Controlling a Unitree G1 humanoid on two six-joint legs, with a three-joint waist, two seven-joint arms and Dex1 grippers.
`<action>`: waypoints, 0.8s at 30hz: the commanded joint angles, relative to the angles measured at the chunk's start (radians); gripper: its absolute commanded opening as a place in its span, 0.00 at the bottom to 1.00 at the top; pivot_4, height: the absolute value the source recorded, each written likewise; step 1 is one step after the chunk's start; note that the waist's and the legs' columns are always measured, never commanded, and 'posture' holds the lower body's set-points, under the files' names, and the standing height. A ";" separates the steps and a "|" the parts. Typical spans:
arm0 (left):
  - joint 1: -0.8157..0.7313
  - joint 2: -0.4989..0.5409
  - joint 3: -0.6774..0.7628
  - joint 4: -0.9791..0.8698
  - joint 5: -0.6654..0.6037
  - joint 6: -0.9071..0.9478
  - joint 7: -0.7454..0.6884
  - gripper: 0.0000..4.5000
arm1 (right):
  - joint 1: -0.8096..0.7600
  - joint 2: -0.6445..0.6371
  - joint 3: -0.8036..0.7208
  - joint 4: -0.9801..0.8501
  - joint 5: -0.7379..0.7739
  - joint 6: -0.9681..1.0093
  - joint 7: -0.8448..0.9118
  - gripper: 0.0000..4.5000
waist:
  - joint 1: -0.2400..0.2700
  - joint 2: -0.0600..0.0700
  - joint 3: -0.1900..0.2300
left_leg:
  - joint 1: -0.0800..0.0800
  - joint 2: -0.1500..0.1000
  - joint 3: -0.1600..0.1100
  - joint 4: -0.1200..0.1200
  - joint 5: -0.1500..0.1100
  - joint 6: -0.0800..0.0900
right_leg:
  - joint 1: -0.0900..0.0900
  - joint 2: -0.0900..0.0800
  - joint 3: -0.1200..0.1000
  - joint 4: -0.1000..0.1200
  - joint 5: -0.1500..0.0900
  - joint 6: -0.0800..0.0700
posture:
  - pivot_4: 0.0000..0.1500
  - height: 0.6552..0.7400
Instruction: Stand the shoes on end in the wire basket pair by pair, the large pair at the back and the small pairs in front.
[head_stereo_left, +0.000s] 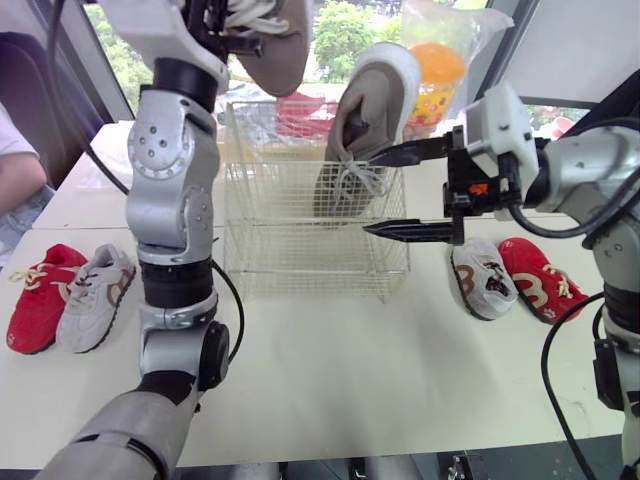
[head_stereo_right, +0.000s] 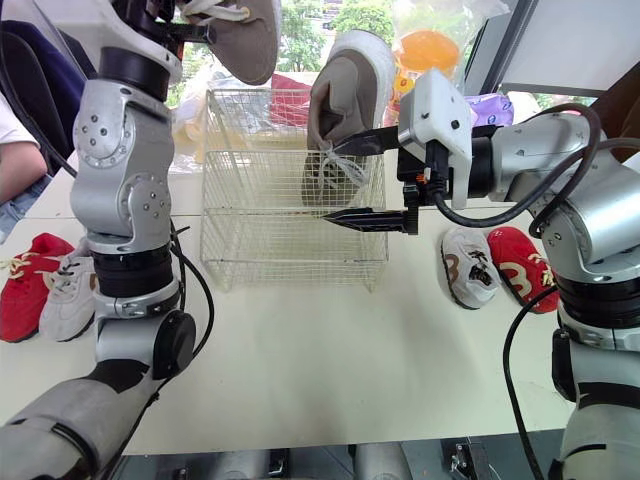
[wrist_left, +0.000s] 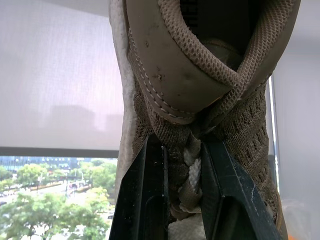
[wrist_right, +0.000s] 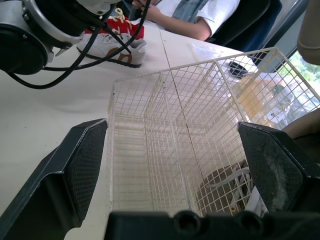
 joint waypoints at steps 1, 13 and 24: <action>0.020 0.023 -0.030 -0.092 0.028 0.046 0.007 0.05 | -0.021 0.003 -0.019 -0.015 0.011 -0.007 -0.009 1.00 | 0.000 0.000 0.000 | 0.000 0.000 0.000 0.000 0.000 0.000 | 0.000 0.000 0.000 0.000 0.000 0.000 | 1.00 1.00; 0.230 -0.009 -0.125 -0.026 0.121 -0.128 -0.034 0.05 | -0.021 0.019 -0.017 -0.022 0.016 0.011 -0.027 1.00 | 0.001 0.000 0.000 | 0.000 0.000 0.000 0.000 0.000 0.000 | 0.001 0.000 0.000 0.000 0.000 0.000 | 1.00 1.00; 0.419 -0.025 -0.141 -0.051 0.112 -0.103 -0.078 0.16 | -0.001 0.014 -0.034 -0.051 0.041 0.043 -0.059 1.00 | 0.000 0.000 0.000 | 0.001 0.000 0.000 0.000 0.000 0.000 | 0.001 0.000 0.000 0.000 0.000 0.000 | 1.00 1.00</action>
